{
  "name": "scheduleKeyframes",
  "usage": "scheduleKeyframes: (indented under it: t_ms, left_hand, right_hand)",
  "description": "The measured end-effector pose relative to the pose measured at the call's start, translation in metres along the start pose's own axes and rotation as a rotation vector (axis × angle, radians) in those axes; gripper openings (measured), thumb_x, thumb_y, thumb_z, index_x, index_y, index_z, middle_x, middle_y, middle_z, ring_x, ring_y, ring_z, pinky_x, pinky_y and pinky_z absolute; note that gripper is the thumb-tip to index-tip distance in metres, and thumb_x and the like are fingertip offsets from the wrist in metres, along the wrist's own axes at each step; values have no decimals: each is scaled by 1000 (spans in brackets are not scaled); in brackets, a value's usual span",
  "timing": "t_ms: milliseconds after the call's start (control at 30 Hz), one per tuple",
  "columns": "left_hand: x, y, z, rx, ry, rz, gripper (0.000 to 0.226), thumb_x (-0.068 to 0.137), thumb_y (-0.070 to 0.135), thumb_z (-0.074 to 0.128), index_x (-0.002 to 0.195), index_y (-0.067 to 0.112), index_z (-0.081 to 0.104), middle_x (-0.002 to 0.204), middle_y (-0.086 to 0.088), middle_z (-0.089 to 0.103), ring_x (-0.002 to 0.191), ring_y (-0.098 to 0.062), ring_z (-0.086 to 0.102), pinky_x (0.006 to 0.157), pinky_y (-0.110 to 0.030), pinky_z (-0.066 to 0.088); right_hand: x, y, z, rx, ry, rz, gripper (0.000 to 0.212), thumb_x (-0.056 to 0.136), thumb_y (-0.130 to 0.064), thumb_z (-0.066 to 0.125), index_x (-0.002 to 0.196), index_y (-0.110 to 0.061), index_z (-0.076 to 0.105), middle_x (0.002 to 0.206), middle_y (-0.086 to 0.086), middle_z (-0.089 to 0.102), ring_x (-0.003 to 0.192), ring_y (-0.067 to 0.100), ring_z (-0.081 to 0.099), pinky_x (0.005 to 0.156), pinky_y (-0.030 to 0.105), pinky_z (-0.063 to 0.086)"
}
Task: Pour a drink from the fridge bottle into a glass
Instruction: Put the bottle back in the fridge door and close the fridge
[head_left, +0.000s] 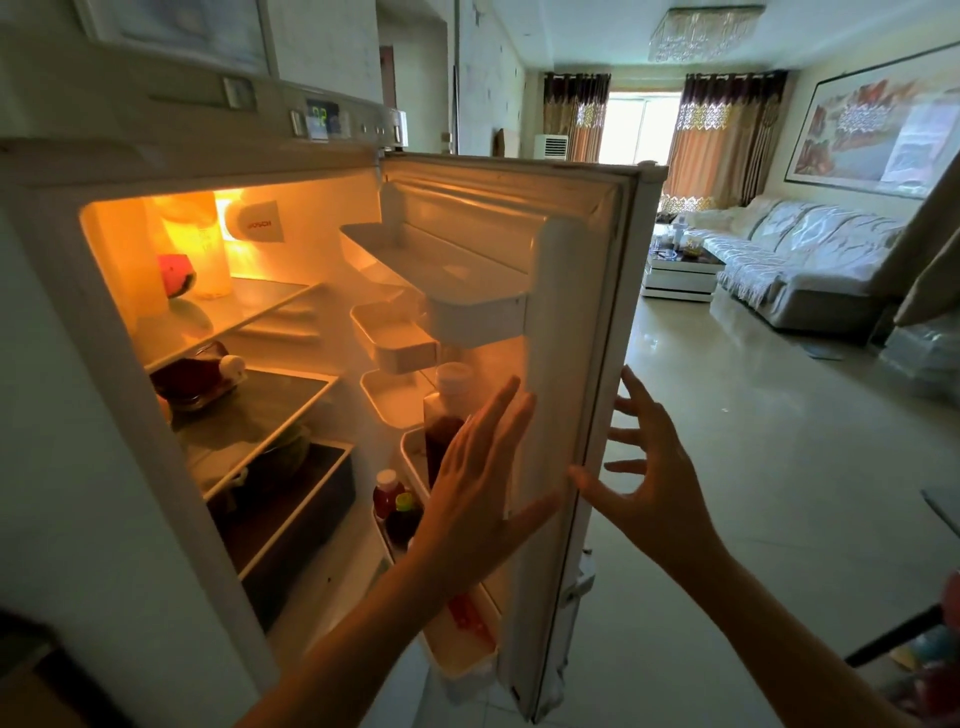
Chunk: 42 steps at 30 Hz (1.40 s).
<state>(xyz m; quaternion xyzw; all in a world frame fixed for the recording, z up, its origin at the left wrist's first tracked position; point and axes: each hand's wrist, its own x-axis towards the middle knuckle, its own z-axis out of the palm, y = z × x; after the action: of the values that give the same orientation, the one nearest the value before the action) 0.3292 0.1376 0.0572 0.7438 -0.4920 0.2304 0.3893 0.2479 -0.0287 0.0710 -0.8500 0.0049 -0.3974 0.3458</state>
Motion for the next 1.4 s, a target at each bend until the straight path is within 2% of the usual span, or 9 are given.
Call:
scheduleKeyframes:
  t_ms: [133,300,400,533,667,833,1067,1167,1400]
  left_hand:
    - [23,19,-24,15,184,77,66,90,36,49,144,17,15,153,-3,12,142,-2,5,113,-14,5]
    - [29,22,-47,144,199,42,69,91,32,52,145,20,11,154,1,8,144,-10,8,116,-24,13]
    - [17,10,-62,252,243,-45,74,91,39,50,147,27,4,155,5,1,141,-2,-1,116,-33,18]
    - [0,-5,-91,359,274,-84,75,91,31,54,148,22,4,155,0,3,141,-18,16,104,-52,38]
    - [-18,-21,-121,686,283,-105,70,91,33,52,146,10,14,153,-14,15,140,-27,21,104,-56,32]
    - [-37,-38,-147,939,372,-207,58,95,34,44,145,13,24,153,-9,23,140,-25,18,112,-52,17]
    - [-55,-68,-175,1130,436,-252,53,97,31,41,145,15,26,151,-4,31,134,-26,24,108,-54,23]
    - [-58,-80,-185,1154,446,-273,53,97,32,45,144,11,30,149,-9,36,134,-27,24,107,-53,24]
    - [-59,-93,-191,1215,482,-330,53,98,32,45,144,11,30,149,-7,35,134,-28,24,107,-49,28]
  right_hand:
    - [-10,-7,13,48,-29,-100,89,70,-42,71,143,-28,23,129,-6,43,111,-6,52,74,8,50]
    - [-22,-9,46,32,-198,-160,74,75,-41,64,139,-25,29,122,-18,45,106,-11,52,76,5,47]
    - [-38,-4,77,-90,-451,-62,82,73,-56,55,141,-40,11,130,-6,50,102,-2,53,76,12,48]
    - [-57,0,120,-173,-690,9,103,77,-48,63,140,-44,-18,125,-5,57,97,3,58,77,16,47]
    - [-64,-11,153,-178,-810,33,107,83,-35,65,138,-36,-27,105,0,67,76,2,60,76,21,54]
    - [-58,-29,183,-136,-883,18,102,84,-36,64,140,-38,-21,105,-3,67,79,5,64,78,28,56]
    - [-44,-58,210,-83,-956,-48,96,84,-34,64,144,-37,-12,148,2,35,101,13,59,83,26,51]
    - [-42,-64,220,-44,-975,-137,95,83,-35,64,144,-41,-10,154,-1,18,88,9,57,79,25,51]
    - [-37,-67,234,-36,-1025,-217,94,83,-33,64,144,-40,-8,158,-3,3,113,21,51,89,37,51]
